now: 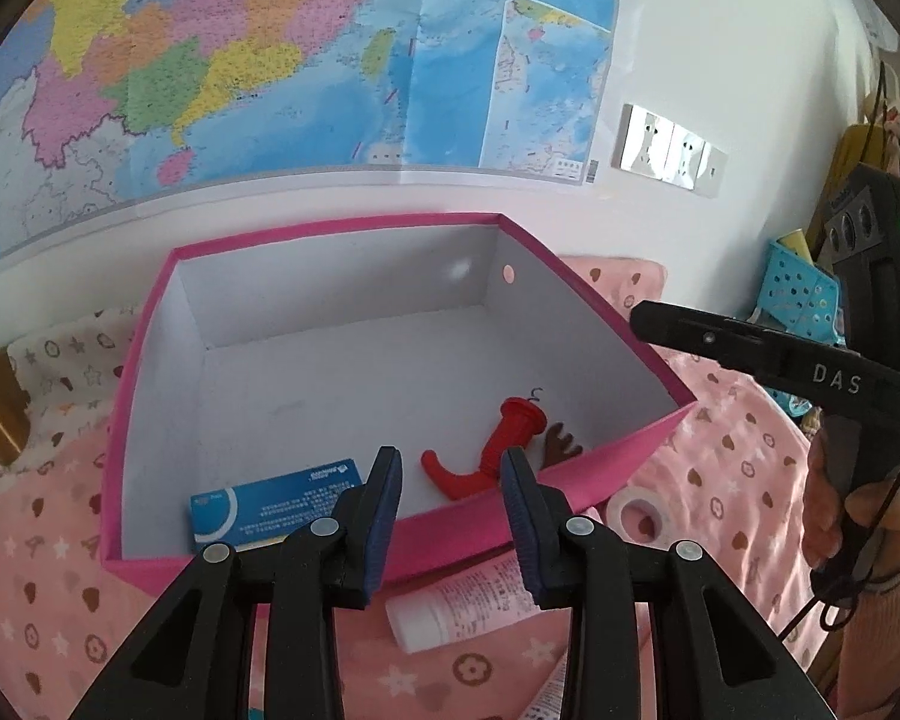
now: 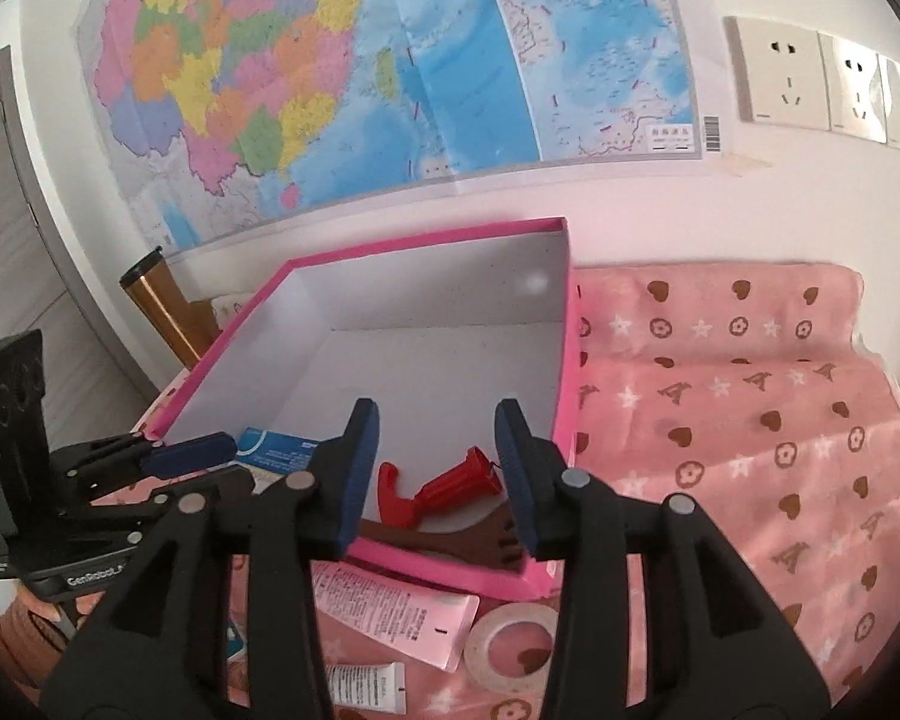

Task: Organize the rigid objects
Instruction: 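Lift the wooden massager into the magenta box and open the right gripper, then move the right gripper to the white lotion tube and grasp it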

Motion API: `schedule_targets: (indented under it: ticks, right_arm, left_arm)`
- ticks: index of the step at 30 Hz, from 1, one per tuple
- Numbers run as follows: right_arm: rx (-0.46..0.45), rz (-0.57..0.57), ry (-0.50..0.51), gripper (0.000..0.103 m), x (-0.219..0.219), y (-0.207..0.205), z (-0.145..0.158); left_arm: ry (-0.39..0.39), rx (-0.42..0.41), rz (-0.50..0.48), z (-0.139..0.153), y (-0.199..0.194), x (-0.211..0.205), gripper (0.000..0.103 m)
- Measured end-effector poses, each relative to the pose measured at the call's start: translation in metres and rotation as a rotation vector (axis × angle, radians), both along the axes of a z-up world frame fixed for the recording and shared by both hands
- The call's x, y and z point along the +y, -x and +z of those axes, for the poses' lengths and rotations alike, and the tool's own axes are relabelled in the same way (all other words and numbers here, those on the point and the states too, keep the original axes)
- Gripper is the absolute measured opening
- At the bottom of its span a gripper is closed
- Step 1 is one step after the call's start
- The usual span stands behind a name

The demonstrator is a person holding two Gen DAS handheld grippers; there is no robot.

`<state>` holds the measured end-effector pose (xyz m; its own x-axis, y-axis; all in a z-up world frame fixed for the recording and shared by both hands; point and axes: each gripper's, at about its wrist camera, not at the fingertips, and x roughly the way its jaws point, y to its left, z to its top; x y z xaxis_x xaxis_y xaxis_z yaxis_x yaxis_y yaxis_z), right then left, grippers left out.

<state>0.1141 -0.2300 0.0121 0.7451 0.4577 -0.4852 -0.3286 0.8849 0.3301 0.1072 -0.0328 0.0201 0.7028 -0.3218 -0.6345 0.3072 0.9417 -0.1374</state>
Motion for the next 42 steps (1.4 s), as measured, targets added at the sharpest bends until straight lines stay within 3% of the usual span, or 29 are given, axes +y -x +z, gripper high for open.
schedule_targets:
  ticks: [6,13,25,30,36,42]
  right_arm:
    - [-0.005,0.022,-0.035,0.042,-0.007,0.02,-0.001]
    - [0.033,0.099,-0.039,0.042,-0.003,0.05,-0.017]
    - [0.218,0.199,-0.017,0.042,0.014,0.07,-0.082]
    - [0.255,0.228,-0.003,0.042,0.023,0.073,-0.096]
    - [0.298,0.264,0.035,0.042,0.035,0.073,-0.109]
    - [0.311,0.307,0.023,0.046,0.036,0.079,-0.108]
  left_arm:
    - [0.03,-0.027,-0.012,0.003,0.019,0.003,0.048]
    - [0.044,-0.017,-0.042,-0.004,0.043,0.005,0.05]
    - [0.034,0.159,-0.158,-0.058,0.084,-0.01,0.049]
    - [0.069,0.215,-0.177,-0.068,0.093,-0.01,0.048]
    - [0.05,0.257,-0.19,-0.076,0.097,-0.016,0.048]
    - [0.072,0.293,-0.179,-0.08,0.096,-0.012,0.053]
